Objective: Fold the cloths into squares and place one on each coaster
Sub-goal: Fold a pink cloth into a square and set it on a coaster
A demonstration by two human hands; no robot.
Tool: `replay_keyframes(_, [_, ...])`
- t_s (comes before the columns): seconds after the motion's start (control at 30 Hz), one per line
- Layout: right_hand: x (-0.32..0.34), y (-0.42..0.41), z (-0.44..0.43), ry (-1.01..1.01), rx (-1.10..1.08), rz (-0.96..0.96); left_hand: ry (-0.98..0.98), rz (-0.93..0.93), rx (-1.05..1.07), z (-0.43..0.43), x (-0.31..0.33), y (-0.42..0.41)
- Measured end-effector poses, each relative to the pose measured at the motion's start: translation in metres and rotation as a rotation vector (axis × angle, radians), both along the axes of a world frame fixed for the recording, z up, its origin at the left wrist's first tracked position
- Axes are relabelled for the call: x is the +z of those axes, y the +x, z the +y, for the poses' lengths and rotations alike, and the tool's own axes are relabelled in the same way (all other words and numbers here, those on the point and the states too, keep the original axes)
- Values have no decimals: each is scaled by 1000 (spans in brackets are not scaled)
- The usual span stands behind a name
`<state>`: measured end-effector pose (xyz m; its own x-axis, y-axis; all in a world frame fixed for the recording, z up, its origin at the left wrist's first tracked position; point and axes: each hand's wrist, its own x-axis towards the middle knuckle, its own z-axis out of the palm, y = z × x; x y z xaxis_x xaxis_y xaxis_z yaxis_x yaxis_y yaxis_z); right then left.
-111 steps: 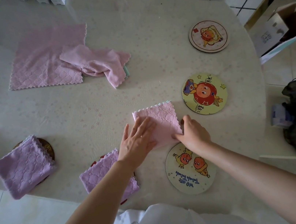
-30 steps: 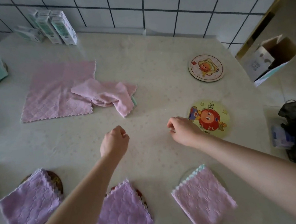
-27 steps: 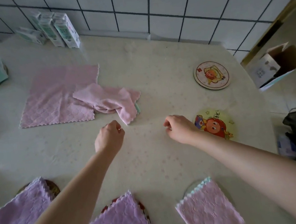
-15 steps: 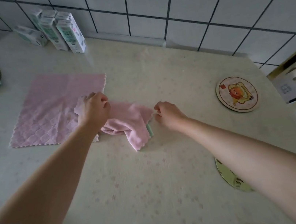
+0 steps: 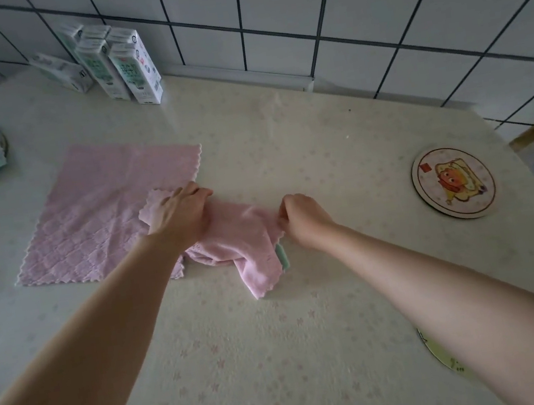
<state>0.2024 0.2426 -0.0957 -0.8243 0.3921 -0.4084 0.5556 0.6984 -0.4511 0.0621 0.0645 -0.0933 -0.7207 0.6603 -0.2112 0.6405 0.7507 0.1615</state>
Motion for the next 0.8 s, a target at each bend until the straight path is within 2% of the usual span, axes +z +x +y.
replay_keyframes(0.13, [5,5,-8,-100,-71,86,-80,38,-47,2,3,6])
replay_keyframes(0.27, [14,9,-19,-308,-258,103,-127,65,-42,4,8,13])
replay_keyframes(0.37, [20,11,-23,-284,-237,102,-139,92,-69,1,12,18])
replay_keyframes(0.53, [53,12,-21,-263,-230,254,-1,105,-100,-16,29,18])
replay_keyframes(0.63, [93,21,-13,-368,-244,353,145,7,-90,-23,50,20])
replay_keyframes(0.7, [120,33,-8,-461,-249,439,153,-66,-86,-26,67,23])
replay_keyframes(0.8, [153,55,1,-443,-239,525,194,-117,-93,-31,97,33])
